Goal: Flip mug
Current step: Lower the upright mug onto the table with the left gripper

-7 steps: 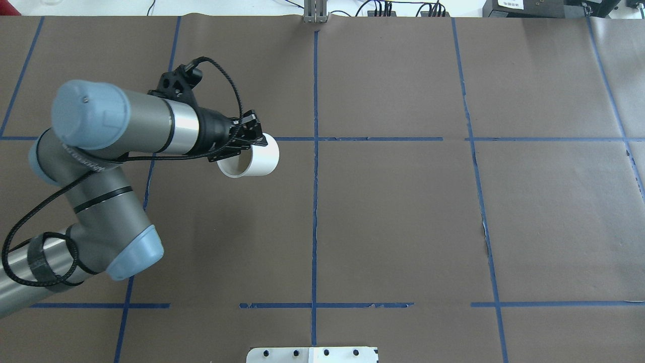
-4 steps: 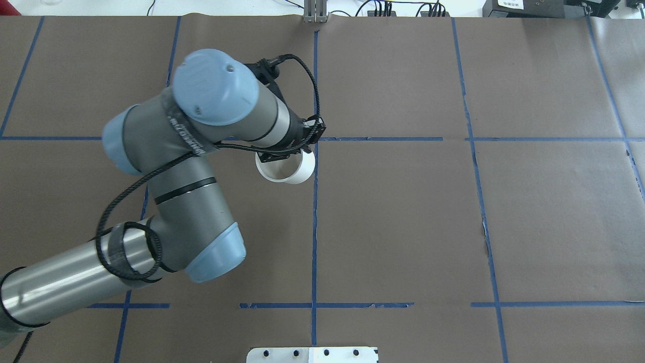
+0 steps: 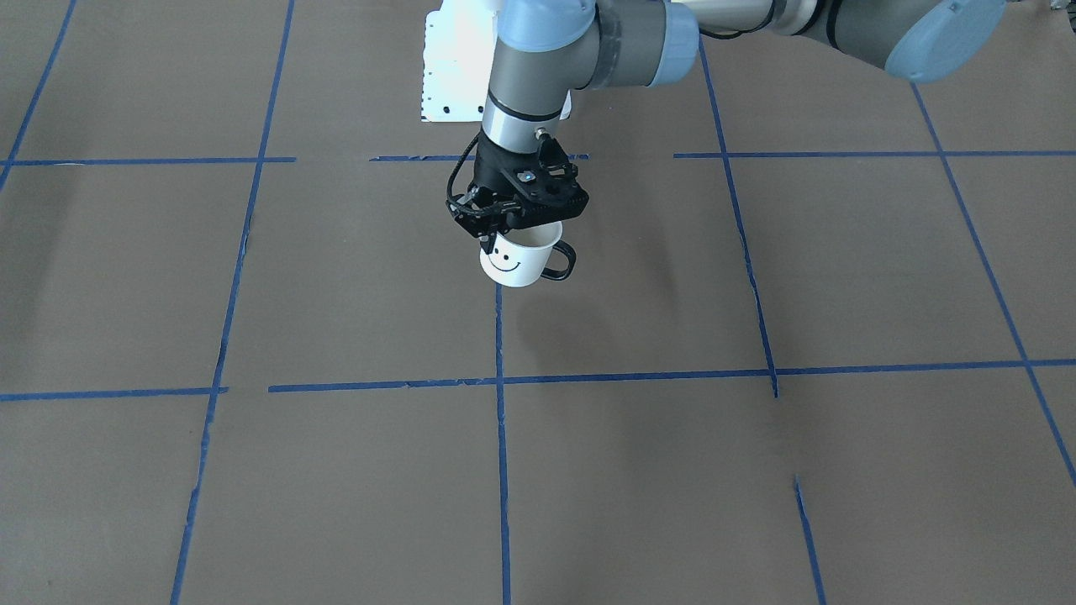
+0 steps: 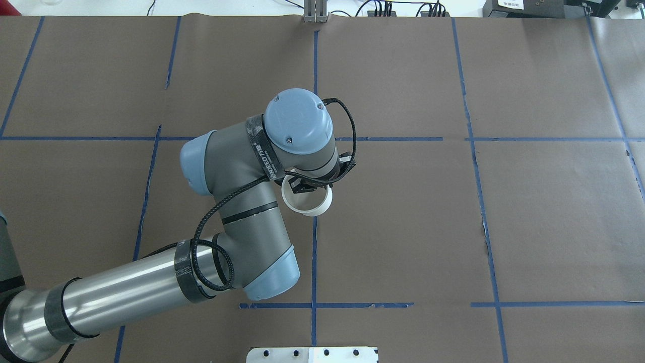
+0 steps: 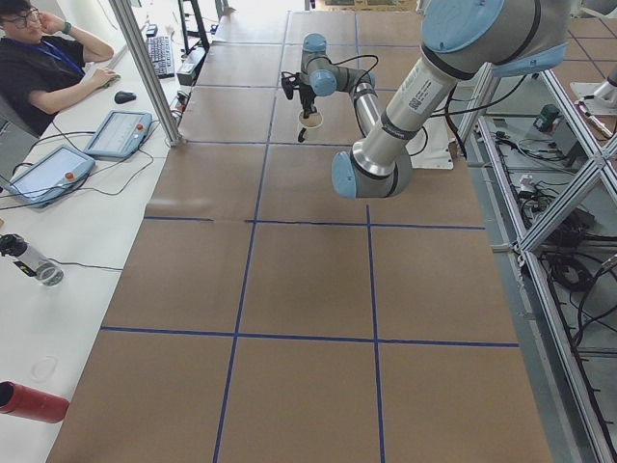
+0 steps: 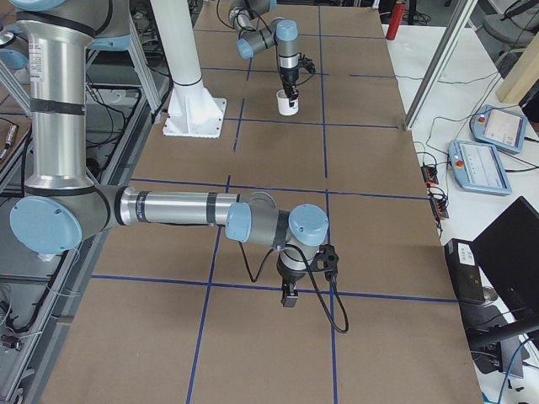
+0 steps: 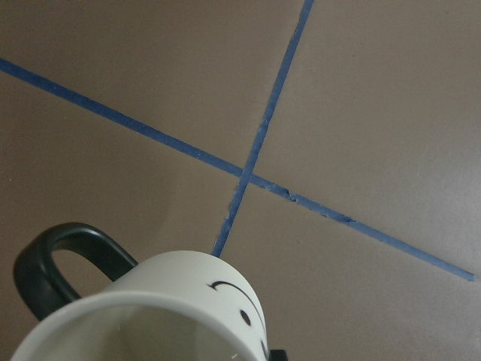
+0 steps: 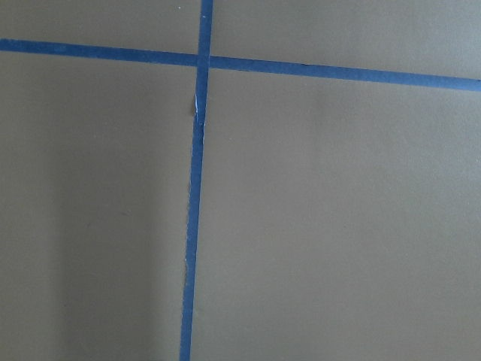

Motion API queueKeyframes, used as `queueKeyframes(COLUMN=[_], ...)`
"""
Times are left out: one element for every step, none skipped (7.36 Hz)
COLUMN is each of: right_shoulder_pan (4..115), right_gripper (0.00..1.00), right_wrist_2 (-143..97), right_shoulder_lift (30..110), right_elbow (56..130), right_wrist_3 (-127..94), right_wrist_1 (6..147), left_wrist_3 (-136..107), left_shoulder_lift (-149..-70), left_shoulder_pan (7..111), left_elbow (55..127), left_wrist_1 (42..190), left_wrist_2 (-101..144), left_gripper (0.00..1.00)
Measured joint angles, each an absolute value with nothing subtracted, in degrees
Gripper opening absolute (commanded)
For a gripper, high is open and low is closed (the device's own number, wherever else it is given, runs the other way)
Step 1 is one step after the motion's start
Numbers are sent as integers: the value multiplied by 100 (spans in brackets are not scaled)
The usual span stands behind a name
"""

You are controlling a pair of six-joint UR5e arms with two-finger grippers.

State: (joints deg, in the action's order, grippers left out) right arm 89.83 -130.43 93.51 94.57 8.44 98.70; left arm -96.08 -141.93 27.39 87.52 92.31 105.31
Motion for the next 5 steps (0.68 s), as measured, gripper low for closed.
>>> queueKeyframes(right_shoulder_pan=[8982, 8982, 8982, 8982, 8983], right_gripper=[100, 100, 100, 100, 100], right_wrist_2=[-13043, -13043, -13043, -13043, -13043], right_shoulder_lift=[9351, 9351, 9352, 9351, 9352], right_elbow=[9457, 9457, 9457, 9457, 9457], right_wrist_3=[844, 844, 844, 844, 844], right_wrist_1=[9870, 9870, 9870, 9870, 9870], left_wrist_3=[-9635, -9645, -9646, -9642, -9635], left_shoulder_lift=[-14261, -14347, -14421, -14453, -14465], left_shoulder_pan=[2671, 2643, 2630, 2622, 2613], left_elbow=[8544, 8337, 8153, 8048, 8006], left_wrist_1=[9229, 9229, 9231, 9234, 9236], left_wrist_2=[10528, 10524, 10522, 10521, 10521], left_gripper=[0, 0, 0, 0, 0])
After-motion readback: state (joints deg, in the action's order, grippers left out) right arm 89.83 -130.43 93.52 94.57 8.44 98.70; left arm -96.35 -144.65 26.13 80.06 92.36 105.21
